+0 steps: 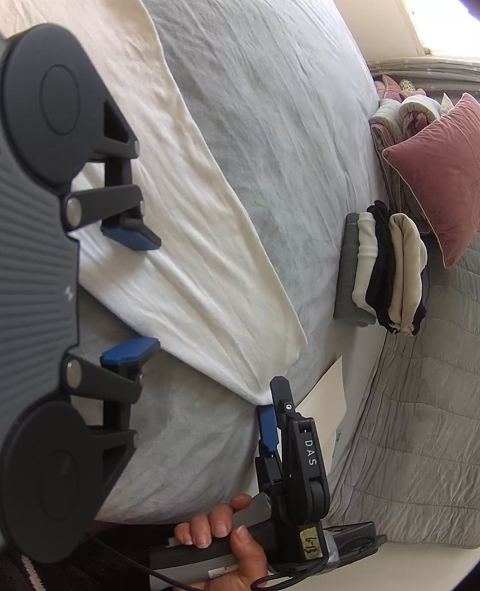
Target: Fold clothes
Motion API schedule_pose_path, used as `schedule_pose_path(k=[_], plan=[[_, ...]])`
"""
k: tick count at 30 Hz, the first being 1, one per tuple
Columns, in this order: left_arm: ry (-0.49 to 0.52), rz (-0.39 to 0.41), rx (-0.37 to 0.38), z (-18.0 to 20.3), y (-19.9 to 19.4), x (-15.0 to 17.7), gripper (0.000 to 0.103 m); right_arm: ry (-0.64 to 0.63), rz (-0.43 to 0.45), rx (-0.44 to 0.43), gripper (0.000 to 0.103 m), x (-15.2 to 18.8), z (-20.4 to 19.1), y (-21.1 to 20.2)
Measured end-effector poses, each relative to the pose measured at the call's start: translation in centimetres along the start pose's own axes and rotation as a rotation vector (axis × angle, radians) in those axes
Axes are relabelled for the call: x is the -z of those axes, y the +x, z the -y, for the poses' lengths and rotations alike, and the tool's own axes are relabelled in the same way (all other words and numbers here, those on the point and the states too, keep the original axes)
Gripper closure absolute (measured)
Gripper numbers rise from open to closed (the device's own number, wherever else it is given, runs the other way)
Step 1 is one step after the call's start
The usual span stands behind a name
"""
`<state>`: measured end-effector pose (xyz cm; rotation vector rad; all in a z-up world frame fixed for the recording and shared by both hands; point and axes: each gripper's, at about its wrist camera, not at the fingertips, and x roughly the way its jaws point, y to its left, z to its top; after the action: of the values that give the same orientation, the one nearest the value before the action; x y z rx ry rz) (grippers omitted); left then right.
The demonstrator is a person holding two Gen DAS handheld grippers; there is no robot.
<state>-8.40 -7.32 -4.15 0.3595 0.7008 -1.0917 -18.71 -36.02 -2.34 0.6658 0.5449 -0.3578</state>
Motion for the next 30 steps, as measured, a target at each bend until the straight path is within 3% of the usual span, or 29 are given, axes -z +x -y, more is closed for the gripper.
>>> schedule_pose_path(k=[4, 5, 6, 7, 8, 17, 25, 27, 30], plan=[[0.001, -0.002, -0.002, -0.1, -0.1, 0.1, 0.049, -0.026, 0.015, 0.020, 0.053, 0.4, -0.6, 0.2], [-0.007, 0.002, -0.004, -0.2, -0.3, 0.0, 0.049, -0.033, 0.018, 0.028, 0.058, 0.4, -0.8, 0.4], [-0.026, 0.010, 0.001, -0.4, -0.5, -0.1, 0.049, -0.041, 0.020, 0.035, 0.065, 0.5, -1.0, 0.5], [-0.052, 0.021, 0.012, -0.7, -0.8, -0.3, 0.049, -0.044, 0.018, 0.043, 0.085, 0.5, -1.1, 0.6], [-0.083, 0.028, 0.026, -1.1, -1.1, -0.4, 0.048, -0.054, 0.023, 0.039, 0.096, 0.6, -1.3, 0.5], [-0.556, 0.102, 0.246, -6.4, -2.3, -0.2, 0.037, -0.182, 0.069, -0.055, 0.096, 0.1, -5.2, -1.2], [-1.083, 0.185, 0.511, -10.2, 0.4, 2.7, 0.030, -0.391, -0.039, -0.214, 0.096, 2.0, -11.3, -0.8], [-1.148, 0.172, 0.526, -10.5, 1.4, 3.2, 0.030, -0.462, -0.077, -0.242, 0.096, 3.1, -12.4, -0.6], [-1.147, 0.152, 0.471, -10.1, 1.9, 3.0, 0.033, -0.558, -0.129, -0.278, 0.096, 4.6, -13.9, -0.4]])
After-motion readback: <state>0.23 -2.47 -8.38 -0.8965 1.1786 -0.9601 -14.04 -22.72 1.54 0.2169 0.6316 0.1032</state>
